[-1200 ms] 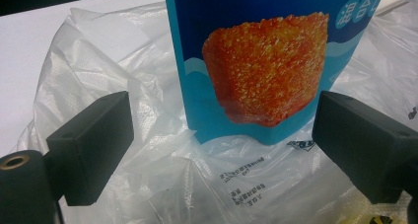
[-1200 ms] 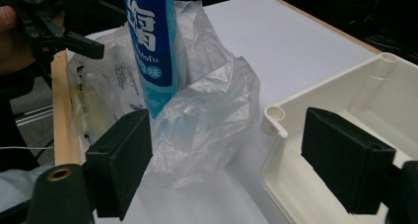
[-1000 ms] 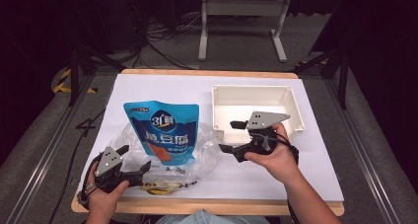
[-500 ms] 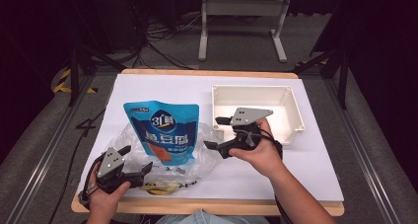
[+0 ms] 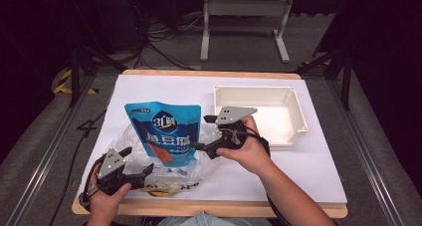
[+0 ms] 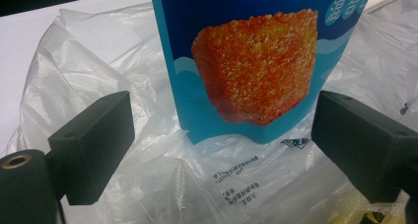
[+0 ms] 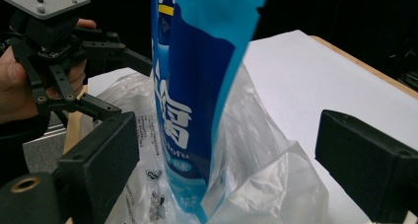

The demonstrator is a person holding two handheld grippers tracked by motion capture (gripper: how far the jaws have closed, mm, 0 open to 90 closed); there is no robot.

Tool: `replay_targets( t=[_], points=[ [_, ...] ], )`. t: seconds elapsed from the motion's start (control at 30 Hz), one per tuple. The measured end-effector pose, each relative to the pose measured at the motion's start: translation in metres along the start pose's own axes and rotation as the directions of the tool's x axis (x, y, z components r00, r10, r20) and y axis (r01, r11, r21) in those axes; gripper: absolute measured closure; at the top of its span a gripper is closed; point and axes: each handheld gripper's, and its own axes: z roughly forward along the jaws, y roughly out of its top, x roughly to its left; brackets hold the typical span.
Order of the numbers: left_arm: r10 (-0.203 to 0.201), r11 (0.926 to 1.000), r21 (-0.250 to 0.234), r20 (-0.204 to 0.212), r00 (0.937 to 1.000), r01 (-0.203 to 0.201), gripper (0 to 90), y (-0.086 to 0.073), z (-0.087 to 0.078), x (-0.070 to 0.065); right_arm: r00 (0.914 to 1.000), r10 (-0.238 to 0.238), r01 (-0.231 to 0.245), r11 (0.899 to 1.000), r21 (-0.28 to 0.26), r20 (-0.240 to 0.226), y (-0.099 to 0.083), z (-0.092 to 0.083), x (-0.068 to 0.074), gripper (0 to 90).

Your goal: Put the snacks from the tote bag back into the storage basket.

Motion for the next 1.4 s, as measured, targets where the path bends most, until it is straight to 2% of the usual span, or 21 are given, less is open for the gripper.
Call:
replay_targets(
  t=[0.33,0.47,0.6,0.77,0.87,1.13,1.4],
  points=[
    [0.011,0.9999,0.005,0.005,0.9999,-0.011,10.0,0.0,0.001,0.0,0.9991,-0.018,0.016,0.999,-0.037,-0.038,0.001,0.018,0.004,7.8],
    [0.008,1.0,0.005,0.006,1.0,-0.008,10.0,0.0,0.001,0.001,0.9993,-0.008,0.006,0.998,-0.057,-0.036,0.004,0.024,0.006,7.1],
    [0.007,1.0,0.005,0.008,0.9999,-0.007,10.0,0.0,0.001,0.001,0.9994,-0.023,0.021,0.997,-0.072,-0.027,0.006,0.03,0.008,6.6],
    [0.006,1.0,0.004,0.006,1.0,-0.006,10.0,0.0,0.001,0.001,0.9987,-0.044,0.043,0.998,-0.056,-0.026,0.005,0.04,0.01,7.7],
    [0.004,1.0,0.004,0.005,1.0,-0.005,10.0,0.0,0.001,0.001,0.9981,-0.058,0.056,0.995,-0.078,-0.02,0.003,0.043,0.011,9.0],
    [0.003,1.0,0.002,0.007,1.0,-0.003,10.0,0.0,0.001,0.001,0.9962,-0.087,0.086,0.993,-0.079,-0.005,-0.002,0.051,0.013,10.8],
    [0.004,1.0,0.004,0.008,1.0,-0.004,10.0,0.0,0.001,0.002,0.9933,-0.115,0.114,0.992,-0.049,-0.014,-0.006,0.06,0.017,11.1]
  ],
)
